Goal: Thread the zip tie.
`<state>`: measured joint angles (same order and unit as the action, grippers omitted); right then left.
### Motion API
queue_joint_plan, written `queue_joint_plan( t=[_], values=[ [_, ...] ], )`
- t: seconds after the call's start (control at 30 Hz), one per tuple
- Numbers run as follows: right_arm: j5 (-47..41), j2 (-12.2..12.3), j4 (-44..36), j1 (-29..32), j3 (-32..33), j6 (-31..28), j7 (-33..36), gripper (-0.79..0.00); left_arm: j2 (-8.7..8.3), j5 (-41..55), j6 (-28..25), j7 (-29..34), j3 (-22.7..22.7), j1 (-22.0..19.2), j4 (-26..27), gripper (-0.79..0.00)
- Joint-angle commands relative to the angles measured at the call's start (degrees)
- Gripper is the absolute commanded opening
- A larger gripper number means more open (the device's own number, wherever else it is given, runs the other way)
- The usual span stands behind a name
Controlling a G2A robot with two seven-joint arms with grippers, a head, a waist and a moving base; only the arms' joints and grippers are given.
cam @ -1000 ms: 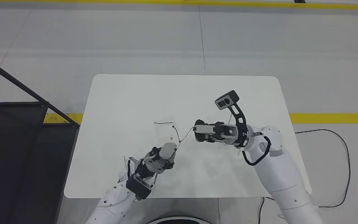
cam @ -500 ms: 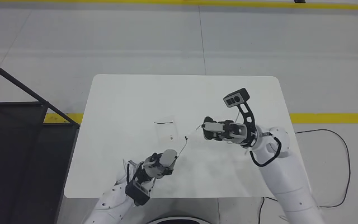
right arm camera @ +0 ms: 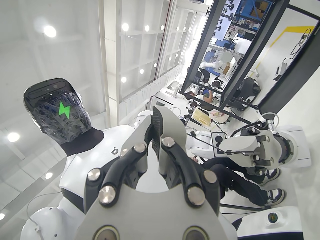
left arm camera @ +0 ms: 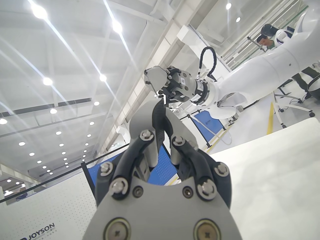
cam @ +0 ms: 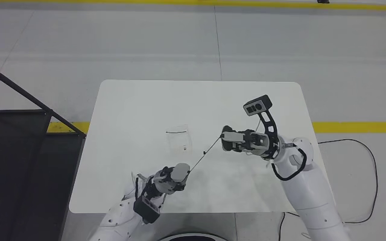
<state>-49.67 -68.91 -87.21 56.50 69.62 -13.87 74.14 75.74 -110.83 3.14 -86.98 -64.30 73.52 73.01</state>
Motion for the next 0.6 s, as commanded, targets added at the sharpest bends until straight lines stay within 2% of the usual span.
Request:
queue_joint_plan(
  t=[0.0, 0.03, 0.07, 0.3, 0.43, 0.57],
  values=[
    [0.46, 0.03, 0.08, -0.09, -0.17, 0.65, 0.17, -0.785, -0.03, 0.48, 0.06, 0.12, 0.05, 0.09, -0.08, -0.486],
    [1.22, 0.05, 0.09, -0.3, -0.31, 1.07, 0.14, -0.785, 0.0, 1.28, 0.45, 0.38, 0.01, 0.24, -0.01, -0.018],
    [1.68, 0.06, 0.09, -0.39, -0.44, 1.31, 0.07, -0.785, 0.03, 1.89, 0.94, 0.45, -0.06, 0.37, 0.09, 0.0],
    [6.81, -0.01, -0.13, -1.72, -2.06, 3.79, -3.53, -0.785, 0.29, 9.05, 1.31, 1.35, -0.87, 1.27, 1.85, 0.0],
    [10.56, -0.13, 0.11, -2.7, -3.23, 5.17, -7.14, -0.785, -0.05, 12.51, 1.07, 0.55, -3.15, 2.85, 3.4, 0.0],
    [14.88, -0.17, 0.71, -4.22, -4.63, 9.41, -10.29, -0.785, -0.5, 15.22, 0.97, -0.37, -5.83, 5.1, 5.59, 0.0]
  ],
)
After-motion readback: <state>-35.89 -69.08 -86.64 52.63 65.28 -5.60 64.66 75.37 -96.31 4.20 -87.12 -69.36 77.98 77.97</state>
